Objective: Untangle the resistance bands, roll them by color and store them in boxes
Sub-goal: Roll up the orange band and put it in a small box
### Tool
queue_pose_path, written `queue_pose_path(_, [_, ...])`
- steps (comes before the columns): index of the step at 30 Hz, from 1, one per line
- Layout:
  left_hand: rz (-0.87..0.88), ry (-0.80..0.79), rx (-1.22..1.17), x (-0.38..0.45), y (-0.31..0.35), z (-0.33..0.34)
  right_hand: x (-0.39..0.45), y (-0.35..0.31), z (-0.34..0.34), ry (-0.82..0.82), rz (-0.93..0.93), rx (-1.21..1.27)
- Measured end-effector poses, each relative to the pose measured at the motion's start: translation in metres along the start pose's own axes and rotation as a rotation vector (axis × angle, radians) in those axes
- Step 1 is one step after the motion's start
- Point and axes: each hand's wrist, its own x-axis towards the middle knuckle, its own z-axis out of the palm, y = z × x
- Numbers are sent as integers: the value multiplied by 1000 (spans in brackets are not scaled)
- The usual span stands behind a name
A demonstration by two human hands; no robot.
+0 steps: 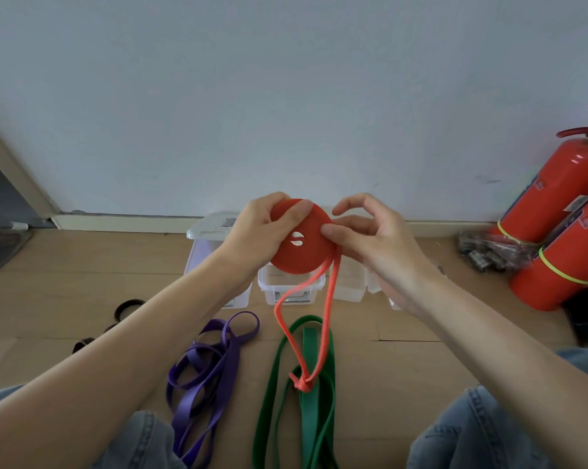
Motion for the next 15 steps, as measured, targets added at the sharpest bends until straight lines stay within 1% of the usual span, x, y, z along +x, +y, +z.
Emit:
queue_pose_path(3, [-19,83,-86,1,1,-2,2,0,1,-32,32,12])
queue_pose_path(7, [-43,118,-147,1,2,-1,4,-1,2,-35,59,12])
queue_pose_path(11, [-53,179,-196,4,6,-6,2,-4,0,-75,86,17])
queue_pose_path(15, [-134,292,-365,3,5,1,-4,3,14,-111,77,70])
